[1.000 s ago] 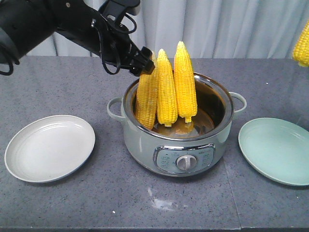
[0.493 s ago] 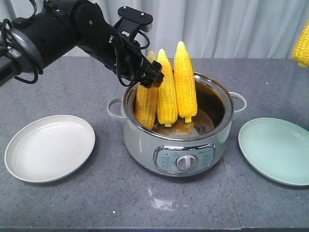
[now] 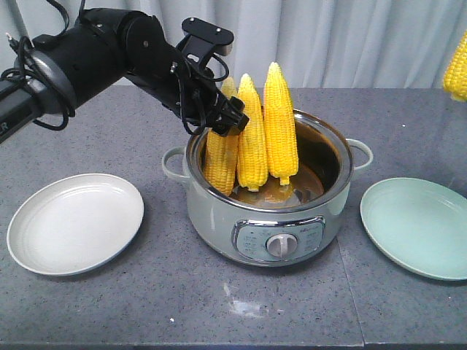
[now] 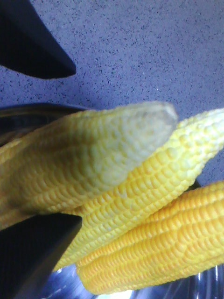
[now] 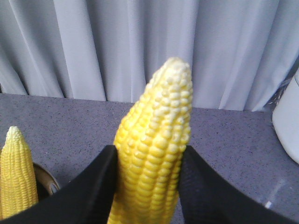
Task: Distribute corn equally
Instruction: 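Reach the left gripper to a corn cob, grasp and lift it out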
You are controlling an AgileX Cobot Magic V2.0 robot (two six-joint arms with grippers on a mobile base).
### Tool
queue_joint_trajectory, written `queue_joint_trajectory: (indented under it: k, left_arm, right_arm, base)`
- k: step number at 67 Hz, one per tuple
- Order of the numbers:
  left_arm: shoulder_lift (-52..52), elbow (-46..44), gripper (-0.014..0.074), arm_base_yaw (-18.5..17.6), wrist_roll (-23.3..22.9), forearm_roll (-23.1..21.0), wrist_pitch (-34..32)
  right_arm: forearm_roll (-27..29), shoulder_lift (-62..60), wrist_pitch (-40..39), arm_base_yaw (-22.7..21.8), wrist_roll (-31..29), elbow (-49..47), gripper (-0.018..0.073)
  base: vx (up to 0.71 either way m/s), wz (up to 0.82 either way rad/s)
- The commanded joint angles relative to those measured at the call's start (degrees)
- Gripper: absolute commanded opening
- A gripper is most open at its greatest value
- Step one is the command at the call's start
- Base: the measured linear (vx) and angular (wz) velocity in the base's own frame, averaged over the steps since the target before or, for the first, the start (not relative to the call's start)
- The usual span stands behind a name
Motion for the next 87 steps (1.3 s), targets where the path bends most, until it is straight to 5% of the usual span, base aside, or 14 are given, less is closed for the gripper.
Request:
queue_joint_trajectory:
  k: [1,25,51,59,74,87]
  left_arm:
    - [-3.1,-1.8,0.0478,-0.4,-0.7,-0.3,-3.4]
    - [-3.1,-1.8,0.0167,-0.4,-0.7,-0.3,-3.4]
    - [-8.4,-8.3,0.0129,-0.2,-0.7,2.5,-0.7]
    - [-10.9,-12.2,0.0129,-0.2,-1.7,8.3,2.9]
    - [-16.1,-15.3,0.0129,3.2,-12.9,24.7,8.7]
    - [-17.8,-15.3,0.0129,8.4,-14.3,27.5,15.2]
  right_arm:
    - [0.7,-1.5,-3.7,-0.4,-0.1,-1.8,-0.0009]
    - [0.7,-1.5,-3.7,-0.4,-0.1,-1.8,-0.0009]
    - [0.7,-1.5,-3.7,-0.4,-0.1,-1.8,-0.0009]
    - [0.7,-1.5,-3.7,-0.4,-0.1,-1.8,-0.0009]
    - [0.7,-1.5,-3.7,-0.4,-0.1,-1.8,-0.0009]
    - [0.7,-1.5,-3.7,-0.4,-0.1,-1.8,-0.0009]
  base:
    - [0.0,0.0]
    - [0.0,0.0]
    - [0.0,0.0]
    - [0.0,0.0]
    - [0.0,0.0]
    - [0.0,0.0]
